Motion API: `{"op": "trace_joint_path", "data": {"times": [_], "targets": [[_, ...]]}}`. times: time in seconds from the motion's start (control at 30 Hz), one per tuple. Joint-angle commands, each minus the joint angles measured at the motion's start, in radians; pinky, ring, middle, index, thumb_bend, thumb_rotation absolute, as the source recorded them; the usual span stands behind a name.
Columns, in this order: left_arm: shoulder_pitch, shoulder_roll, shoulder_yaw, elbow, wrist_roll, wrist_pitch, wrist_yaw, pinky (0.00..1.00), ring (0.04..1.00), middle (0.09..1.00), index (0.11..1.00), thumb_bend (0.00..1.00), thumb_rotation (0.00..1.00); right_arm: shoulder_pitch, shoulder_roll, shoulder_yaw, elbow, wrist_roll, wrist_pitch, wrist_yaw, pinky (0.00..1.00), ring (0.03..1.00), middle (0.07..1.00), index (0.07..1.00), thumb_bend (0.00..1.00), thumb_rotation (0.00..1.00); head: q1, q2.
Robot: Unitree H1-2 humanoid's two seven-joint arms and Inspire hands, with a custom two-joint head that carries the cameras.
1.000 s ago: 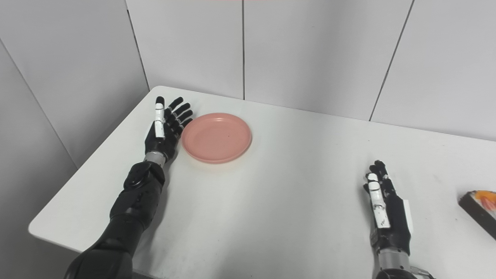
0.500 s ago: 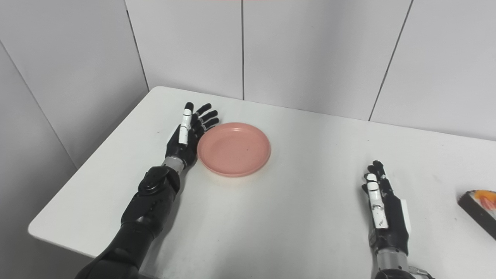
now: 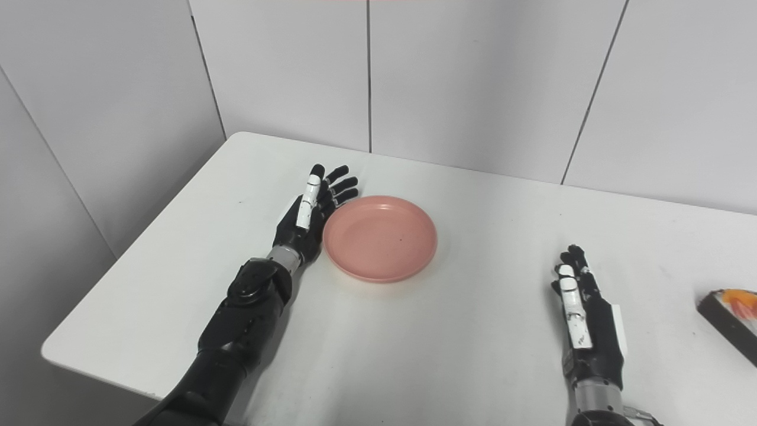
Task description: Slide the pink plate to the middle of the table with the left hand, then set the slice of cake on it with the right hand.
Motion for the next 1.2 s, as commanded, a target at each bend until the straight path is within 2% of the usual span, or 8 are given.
{"op": "trace_joint_path", "data": {"times": [0.0, 0.17, 0.27, 0.43, 0.63, 0.77, 0.9, 1.17], "targets": [[0.005, -0.016, -0.013, -0.025, 0.004, 0.037, -0.009, 0.87, 0.889, 0.871, 0.876, 0.71, 1.00, -0.016, 0.002, 0.009, -0.023, -0.005, -0.024, 0.005, 0.93, 0.931, 0.935, 0.933, 0.49, 0.80, -0.019, 0.003], [0.028, -0.045, -0.010, -0.068, 0.015, 0.042, 0.015, 0.90, 0.900, 0.891, 0.895, 0.72, 1.00, -0.019, 0.007, 0.025, -0.023, -0.016, -0.019, 0.005, 0.95, 0.942, 0.945, 0.950, 0.50, 0.84, -0.076, 0.012], [0.040, -0.063, -0.010, -0.095, 0.020, 0.052, 0.028, 0.92, 0.922, 0.906, 0.915, 0.73, 1.00, -0.021, 0.008, 0.035, -0.016, -0.023, -0.027, 0.007, 0.97, 0.956, 0.960, 0.965, 0.48, 0.90, -0.106, 0.016], [0.063, -0.095, -0.008, -0.131, 0.014, 0.062, 0.032, 0.96, 0.956, 0.938, 0.945, 0.73, 1.00, -0.019, 0.018, 0.043, -0.022, -0.026, -0.019, 0.000, 0.98, 0.961, 0.963, 0.970, 0.48, 0.95, -0.135, 0.020], [0.096, -0.134, -0.014, -0.191, 0.013, 0.088, 0.043, 0.97, 0.964, 0.950, 0.949, 0.72, 1.00, -0.029, 0.026, 0.050, 0.000, -0.041, -0.028, -0.009, 0.98, 0.958, 0.963, 0.970, 0.51, 0.91, -0.198, 0.023], [0.115, -0.158, -0.019, -0.227, 0.020, 0.098, 0.056, 0.98, 0.976, 0.959, 0.957, 0.68, 1.00, -0.033, 0.035, 0.055, 0.006, -0.054, -0.027, -0.017, 0.98, 0.961, 0.967, 0.974, 0.51, 0.91, -0.242, 0.025], [0.126, -0.157, -0.032, -0.234, 0.010, 0.099, 0.023, 1.00, 0.997, 0.984, 0.984, 0.68, 1.00, -0.038, 0.046, 0.059, 0.015, -0.061, -0.031, -0.023, 0.98, 0.961, 0.968, 0.974, 0.51, 0.91, -0.287, 0.026], [0.142, -0.156, -0.052, -0.254, 0.008, 0.118, 0.005, 1.00, 1.000, 1.000, 1.000, 0.69, 1.00, -0.050, 0.059, 0.064, 0.048, -0.059, -0.049, -0.026, 1.00, 0.962, 0.969, 0.971, 0.52, 0.89, -0.354, 0.030]]}}
